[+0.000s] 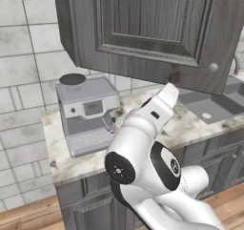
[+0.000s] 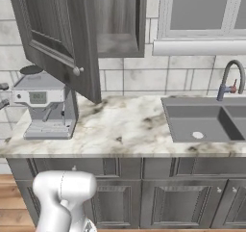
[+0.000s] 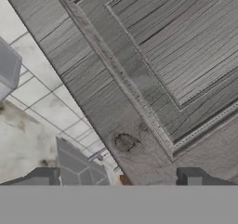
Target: Close all open cabinet doors.
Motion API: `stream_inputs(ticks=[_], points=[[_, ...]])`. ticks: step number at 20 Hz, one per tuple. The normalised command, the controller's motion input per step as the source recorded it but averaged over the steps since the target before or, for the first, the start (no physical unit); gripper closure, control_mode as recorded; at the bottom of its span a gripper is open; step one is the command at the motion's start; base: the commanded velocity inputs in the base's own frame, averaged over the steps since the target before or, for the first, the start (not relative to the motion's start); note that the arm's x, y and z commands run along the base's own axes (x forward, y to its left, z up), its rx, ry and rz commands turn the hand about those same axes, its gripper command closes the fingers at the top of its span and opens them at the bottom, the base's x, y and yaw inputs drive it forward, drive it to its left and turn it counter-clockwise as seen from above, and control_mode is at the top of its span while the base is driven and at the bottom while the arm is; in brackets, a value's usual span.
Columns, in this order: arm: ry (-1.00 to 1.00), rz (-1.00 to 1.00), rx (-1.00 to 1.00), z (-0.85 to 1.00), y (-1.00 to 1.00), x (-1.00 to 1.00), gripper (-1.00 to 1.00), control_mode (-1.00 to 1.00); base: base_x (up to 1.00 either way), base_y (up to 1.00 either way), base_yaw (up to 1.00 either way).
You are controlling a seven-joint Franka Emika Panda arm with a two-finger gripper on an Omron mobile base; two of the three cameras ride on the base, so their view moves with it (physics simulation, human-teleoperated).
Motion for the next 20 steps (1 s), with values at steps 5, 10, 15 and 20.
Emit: stream_inputs(ticks=[5, 10, 15, 20], points=[[-0.01, -0.09, -0.12, 0.77, -0.04, 0.0, -1.0, -1.0, 0.0, 0.0, 0.0], [0.01, -0.07, -0.06, 0.61, -0.23, 0.03, -1.0, -1.0, 0.0, 0.0, 0.0], [0.03, -0.01, 0.0, 0.09, -0.49, 0.3, -1.0, -1.0, 0.0, 0.0, 0.0], [0.02, 0.0, 0.0, -0.01, -0.54, 0.47, -1.0, -1.0, 0.0, 0.0, 0.0]])
